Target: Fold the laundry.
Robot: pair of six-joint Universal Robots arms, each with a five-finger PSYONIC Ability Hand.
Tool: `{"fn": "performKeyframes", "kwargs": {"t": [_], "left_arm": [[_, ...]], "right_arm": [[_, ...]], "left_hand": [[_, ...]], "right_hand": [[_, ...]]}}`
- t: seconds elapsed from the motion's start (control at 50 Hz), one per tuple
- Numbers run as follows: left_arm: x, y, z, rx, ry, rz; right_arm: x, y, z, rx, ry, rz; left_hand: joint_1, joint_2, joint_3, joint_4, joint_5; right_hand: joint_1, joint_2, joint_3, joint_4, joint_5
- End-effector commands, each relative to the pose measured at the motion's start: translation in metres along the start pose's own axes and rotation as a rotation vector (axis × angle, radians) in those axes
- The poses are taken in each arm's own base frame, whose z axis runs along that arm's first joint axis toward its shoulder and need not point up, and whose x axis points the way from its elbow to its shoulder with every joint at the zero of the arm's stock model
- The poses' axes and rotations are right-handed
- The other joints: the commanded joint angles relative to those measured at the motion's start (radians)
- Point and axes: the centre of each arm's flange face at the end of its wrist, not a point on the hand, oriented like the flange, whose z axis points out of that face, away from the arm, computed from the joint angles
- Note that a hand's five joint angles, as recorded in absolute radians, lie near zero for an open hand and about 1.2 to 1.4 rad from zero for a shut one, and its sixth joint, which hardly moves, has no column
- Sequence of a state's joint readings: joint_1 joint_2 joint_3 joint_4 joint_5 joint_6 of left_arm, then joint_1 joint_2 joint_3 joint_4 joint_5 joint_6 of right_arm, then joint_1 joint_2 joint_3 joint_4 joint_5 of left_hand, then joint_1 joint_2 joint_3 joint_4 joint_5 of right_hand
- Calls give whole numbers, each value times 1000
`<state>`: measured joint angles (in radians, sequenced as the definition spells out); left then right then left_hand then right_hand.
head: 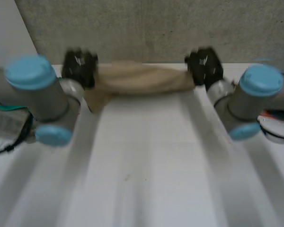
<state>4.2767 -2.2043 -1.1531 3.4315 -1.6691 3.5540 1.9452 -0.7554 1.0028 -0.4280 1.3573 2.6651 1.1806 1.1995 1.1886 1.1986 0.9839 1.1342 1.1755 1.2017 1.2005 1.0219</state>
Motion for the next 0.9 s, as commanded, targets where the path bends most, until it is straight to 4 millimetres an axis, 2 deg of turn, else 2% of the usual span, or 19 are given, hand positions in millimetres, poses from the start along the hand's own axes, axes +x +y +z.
{"fn": "performKeyframes", "kwargs": {"t": [0.02,0.1,0.24,0.32,0.34,0.4,0.42,0.5,0.54,0.56,0.6,0.62,0.66,0.68,0.76,0.78,0.84,0.86,0.9], "left_arm": [[37,58,-42,-234,160,55],[41,51,-67,-298,237,74],[42,34,-109,-410,337,107],[42,31,-140,-509,414,162],[42,30,-154,-556,447,189],[42,28,-174,-618,502,229],[43,26,-187,-659,541,253],[44,20,-212,-734,629,279],[44,13,-221,-753,664,279],[43,11,-222,-755,669,277],[42,5,-221,-742,665,269],[39,-1,-217,-718,648,259],[35,-8,-212,-686,623,255],[33,-12,-208,-663,605,249],[21,-24,-172,-539,490,204],[16,-25,-156,-500,447,188],[13,-21,-132,-456,410,170],[12,-14,-116,-436,399,160],[14,-7,-101,-417,396,150]], "right_arm": [[-23,60,-38,-210,-91,-49],[-21,51,-53,-257,-119,-71],[-17,15,-91,-385,-220,-89],[-15,2,-120,-505,-313,-147],[-14,-2,-133,-562,-352,-182],[-11,-5,-154,-661,-419,-235],[-8,-8,-168,-728,-464,-257],[-7,-13,-202,-860,-575,-289],[-7,-17,-212,-862,-595,-289],[-8,-17,-214,-857,-596,-286],[-10,-16,-215,-837,-592,-280],[-11,-15,-215,-814,-580,-281],[-13,-13,-215,-793,-570,-284],[-13,-12,-214,-784,-562,-286],[-17,-9,-212,-749,-532,-295],[-19,-8,-212,-740,-527,-293],[-24,-7,-212,-725,-519,-287],[-26,-8,-213,-723,-518,-285],[-29,-8,-214,-717,-515,-278]], "left_hand": [[216,197,208,198,238],[216,197,208,198,238],[216,197,208,198,238],[216,197,208,198,238],[216,197,208,198,238],[216,197,208,198,238],[216,197,208,198,238],[216,197,208,198,238],[216,197,208,198,238],[216,197,208,198,238],[-26,-45,-34,-44,-4],[-455,-474,-463,-473,-433],[-895,-914,-903,-913,-872],[-1006,-1025,-1014,-1024,-984],[-1006,-1025,-1014,-1024,-984],[-1006,-1025,-1014,-1024,-984],[-985,-1004,-993,-1003,-963],[-950,-969,-958,-968,-928],[-909,-928,-917,-927,-886]], "right_hand": [[262,221,195,196,200],[262,221,195,196,200],[262,221,195,196,200],[262,221,195,196,200],[262,221,195,196,200],[262,221,195,196,200],[262,221,195,196,200],[262,221,195,196,200],[262,221,195,196,200],[262,221,195,196,200],[262,221,195,196,200],[262,221,195,196,200],[262,221,195,196,200],[262,221,195,196,200],[262,221,195,196,200],[262,221,195,196,200],[262,221,195,196,200],[262,221,195,196,200],[262,221,195,196,200]]}}
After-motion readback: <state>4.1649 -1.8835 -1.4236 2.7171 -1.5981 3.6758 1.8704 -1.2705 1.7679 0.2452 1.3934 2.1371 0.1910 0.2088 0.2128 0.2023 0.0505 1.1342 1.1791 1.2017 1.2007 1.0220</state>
